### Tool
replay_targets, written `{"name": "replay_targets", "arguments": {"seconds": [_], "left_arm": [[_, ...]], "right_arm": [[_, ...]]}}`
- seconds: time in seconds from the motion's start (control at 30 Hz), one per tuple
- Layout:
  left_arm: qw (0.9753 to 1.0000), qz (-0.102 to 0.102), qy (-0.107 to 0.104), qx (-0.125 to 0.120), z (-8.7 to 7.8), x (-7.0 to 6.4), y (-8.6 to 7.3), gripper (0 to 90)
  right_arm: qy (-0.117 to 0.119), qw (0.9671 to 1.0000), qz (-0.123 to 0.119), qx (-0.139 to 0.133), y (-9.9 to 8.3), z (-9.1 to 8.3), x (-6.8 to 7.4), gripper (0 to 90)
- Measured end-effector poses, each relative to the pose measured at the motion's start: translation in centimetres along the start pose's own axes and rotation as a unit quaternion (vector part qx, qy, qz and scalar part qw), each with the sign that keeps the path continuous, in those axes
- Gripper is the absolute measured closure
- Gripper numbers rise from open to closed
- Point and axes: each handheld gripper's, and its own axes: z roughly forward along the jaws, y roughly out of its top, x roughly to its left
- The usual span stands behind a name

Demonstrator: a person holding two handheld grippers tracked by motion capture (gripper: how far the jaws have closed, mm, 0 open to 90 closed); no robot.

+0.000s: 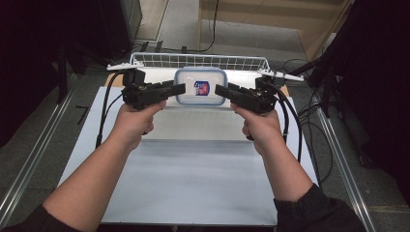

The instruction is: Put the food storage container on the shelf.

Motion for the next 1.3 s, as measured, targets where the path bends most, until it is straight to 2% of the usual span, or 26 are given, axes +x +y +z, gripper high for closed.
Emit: {"name": "replay_targets", "arguments": {"seconds": [0.07, 0.2, 0.47, 0.6, 0.73, 0.8, 0.93, 0.97, 1.2, 1.3], "left_arm": [[0.9999, -0.014, 0.000, 0.003, 0.1, 0.3, 0.2, 52.8], [0.9995, -0.029, 0.003, 0.010, 0.4, 0.7, 0.4, 53.2], [0.9976, -0.065, 0.003, 0.024, 1.2, 1.7, 0.5, 53.8], [0.9965, -0.081, -0.001, 0.019, 1.4, 2.2, 0.5, 54.5], [0.9962, -0.086, 0.002, 0.012, 1.6, 2.4, 0.6, 54.6], [0.9967, -0.081, 0.011, 0.006, 1.8, 2.4, 0.7, 53.8], [0.9974, -0.066, 0.030, -0.002, 2.3, 2.1, 0.6, 51.6], [0.9973, -0.065, 0.032, -0.003, 2.4, 2.1, 0.7, 50.7], [0.9968, -0.068, 0.042, 0.003, 3.2, 2.4, 0.9, 45.4], [0.9964, -0.070, 0.048, 0.003, 3.5, 2.6, 0.9, 42.4]], "right_arm": [[0.004, 0.9999, 0.015, 0.005, 0.1, 0.4, -0.4, 52.7], [0.009, 0.9993, 0.034, 0.010, 0.3, 0.9, -1.1, 52.7], [0.007, 0.9973, 0.070, 0.025, 0.7, 1.7, -2.4, 52.8], [0.011, 0.9957, 0.088, 0.026, 0.8, 2.0, -2.9, 52.8], [0.013, 0.9943, 0.103, 0.026, 0.8, 2.3, -3.3, 52.6], [0.010, 0.9940, 0.106, 0.025, 0.9, 2.5, -3.4, 52.2], [-0.001, 0.9950, 0.097, 0.024, 1.1, 3.0, -3.4, 50.1], [-0.005, 0.9955, 0.092, 0.022, 1.1, 3.1, -3.4, 49.7], [-0.011, 0.9947, 0.101, 0.018, 1.3, 3.8, -4.0, 45.9], [-0.021, 0.9948, 0.099, 0.011, 1.3, 4.1, -4.1, 45.7]]}}
